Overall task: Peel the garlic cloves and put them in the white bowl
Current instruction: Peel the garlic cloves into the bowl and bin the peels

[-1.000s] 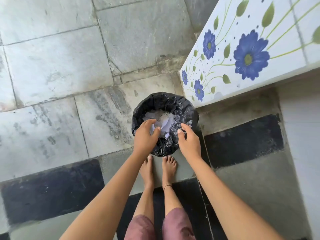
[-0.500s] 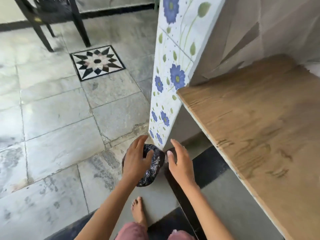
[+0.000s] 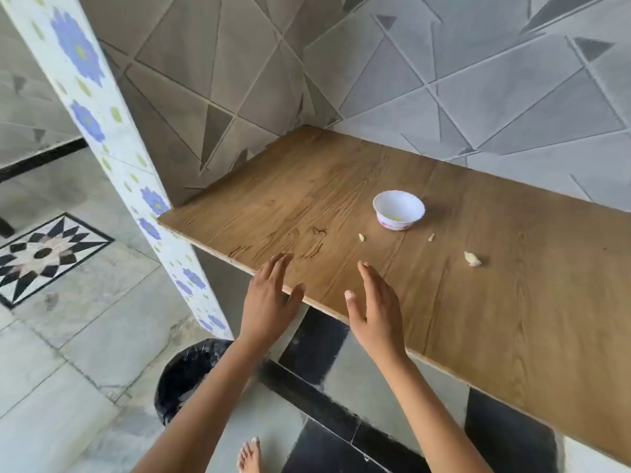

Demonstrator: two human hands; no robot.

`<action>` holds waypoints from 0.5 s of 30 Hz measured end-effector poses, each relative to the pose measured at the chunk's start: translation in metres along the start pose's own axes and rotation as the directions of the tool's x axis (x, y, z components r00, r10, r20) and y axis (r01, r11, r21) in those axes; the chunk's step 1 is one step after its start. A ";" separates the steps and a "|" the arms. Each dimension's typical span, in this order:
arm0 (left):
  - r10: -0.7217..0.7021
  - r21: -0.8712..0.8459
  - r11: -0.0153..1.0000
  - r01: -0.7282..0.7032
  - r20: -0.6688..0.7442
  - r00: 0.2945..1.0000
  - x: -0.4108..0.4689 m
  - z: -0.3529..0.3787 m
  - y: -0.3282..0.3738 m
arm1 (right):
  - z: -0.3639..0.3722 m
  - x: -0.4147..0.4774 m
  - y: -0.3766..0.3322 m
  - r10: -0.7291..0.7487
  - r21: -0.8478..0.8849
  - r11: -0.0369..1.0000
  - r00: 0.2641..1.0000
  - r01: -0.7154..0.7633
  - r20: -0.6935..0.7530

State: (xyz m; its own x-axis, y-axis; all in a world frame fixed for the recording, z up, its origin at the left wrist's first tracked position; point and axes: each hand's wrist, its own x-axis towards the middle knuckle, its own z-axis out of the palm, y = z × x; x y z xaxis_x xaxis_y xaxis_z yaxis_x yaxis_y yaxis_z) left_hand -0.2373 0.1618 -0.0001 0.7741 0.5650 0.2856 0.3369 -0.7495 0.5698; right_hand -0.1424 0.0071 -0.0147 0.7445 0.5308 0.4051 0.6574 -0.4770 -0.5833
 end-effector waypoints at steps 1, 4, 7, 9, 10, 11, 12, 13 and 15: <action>0.040 -0.016 0.999 -0.039 0.029 0.999 0.004 0.010 0.018 | -0.017 -0.005 0.015 0.041 -0.060 0.997 0.999 -0.041 -0.005; 0.147 -0.023 0.989 -0.145 0.142 0.979 0.016 0.038 0.060 | -0.057 -0.017 0.054 0.165 -0.203 0.965 0.986 -0.166 -0.021; 0.196 -0.001 0.980 -0.199 0.190 0.962 0.033 0.059 0.086 | -0.081 -0.016 0.083 0.223 -0.312 0.921 0.973 -0.232 -0.066; 0.221 0.003 0.974 -0.227 0.212 0.952 0.048 0.071 0.098 | -0.090 -0.010 0.101 0.294 -0.415 0.863 0.954 -0.288 -0.049; 0.236 0.005 0.970 -0.243 0.220 0.946 0.055 0.076 0.101 | -0.092 -0.008 0.109 0.331 -0.453 0.836 0.943 -0.311 -0.037; 0.254 0.012 0.965 -0.264 0.231 0.939 0.063 0.082 0.103 | -0.091 -0.008 0.116 0.371 -0.482 0.810 0.928 -0.335 -0.022; 0.265 0.021 0.960 -0.278 0.244 0.933 0.070 0.088 0.104 | -0.090 -0.008 0.122 0.405 -0.507 0.788 0.914 -0.350 -0.002; 0.275 0.029 0.956 -0.292 0.262 0.925 0.079 0.093 0.102 | -0.086 -0.009 0.127 0.429 -0.527 0.771 0.903 -0.358 0.014; 0.283 0.047 0.949 -0.311 0.304 0.910 0.095 0.102 0.098 | -0.080 -0.013 0.132 0.454 -0.551 0.748 0.891 -0.369 0.020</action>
State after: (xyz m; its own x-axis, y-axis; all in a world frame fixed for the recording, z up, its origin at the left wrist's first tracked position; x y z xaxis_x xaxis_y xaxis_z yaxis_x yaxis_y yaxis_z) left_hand -0.0761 0.1073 0.0042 0.9623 0.1975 0.1871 0.1047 -0.9035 0.4156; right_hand -0.0559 -0.1186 -0.0402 0.9594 0.2699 0.0815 0.2810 -0.9390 -0.1981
